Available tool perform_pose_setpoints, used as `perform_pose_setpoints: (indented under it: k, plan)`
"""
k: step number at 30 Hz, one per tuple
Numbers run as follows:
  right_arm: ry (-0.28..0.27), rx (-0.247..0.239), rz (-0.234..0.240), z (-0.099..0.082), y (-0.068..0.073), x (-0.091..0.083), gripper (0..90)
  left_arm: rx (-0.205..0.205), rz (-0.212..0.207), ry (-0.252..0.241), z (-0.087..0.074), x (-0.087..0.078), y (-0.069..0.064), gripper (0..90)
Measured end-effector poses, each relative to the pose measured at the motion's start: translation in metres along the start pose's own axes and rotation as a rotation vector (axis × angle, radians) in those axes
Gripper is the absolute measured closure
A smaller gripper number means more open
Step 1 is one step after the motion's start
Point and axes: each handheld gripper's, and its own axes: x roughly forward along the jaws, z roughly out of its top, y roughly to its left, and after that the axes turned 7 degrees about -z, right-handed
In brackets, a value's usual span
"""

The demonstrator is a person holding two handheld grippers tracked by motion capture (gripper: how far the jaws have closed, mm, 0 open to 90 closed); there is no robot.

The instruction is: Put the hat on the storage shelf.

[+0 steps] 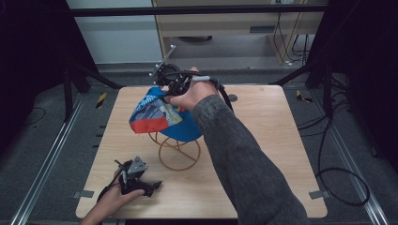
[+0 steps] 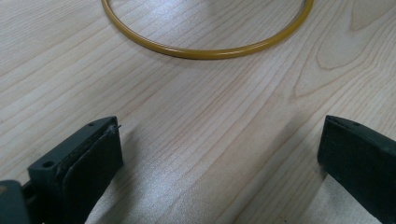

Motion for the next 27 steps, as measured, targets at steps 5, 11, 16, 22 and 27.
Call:
perform_pose_setpoints:
  k: [5,11,16,22,27]
  plan:
    - [0.006,-0.007,0.012,0.0002,0.0033,0.0057,90.0,0.001,0.0,0.001,0.0,-0.0001,0.0001,0.0]
    - [0.004,-0.003,0.028,-0.001,0.0052,0.0092,89.9,0.001,0.0,0.001,0.0,-0.0001,0.0001,0.0]
    - [-0.019,0.0,0.043,-0.0034,0.0055,0.0054,89.4,0.001,0.0,0.001,0.0,-0.0001,0.0001,0.0]
    - [-0.018,0.0,0.046,-0.005,0.0057,0.008,87.3,-0.001,0.001,0.0,-0.0001,0.0,0.0,0.0]
    - [-0.021,0.002,0.049,-0.0046,0.0063,0.0082,82.7,0.002,0.001,0.0,0.0,0.0,0.0002,0.0]
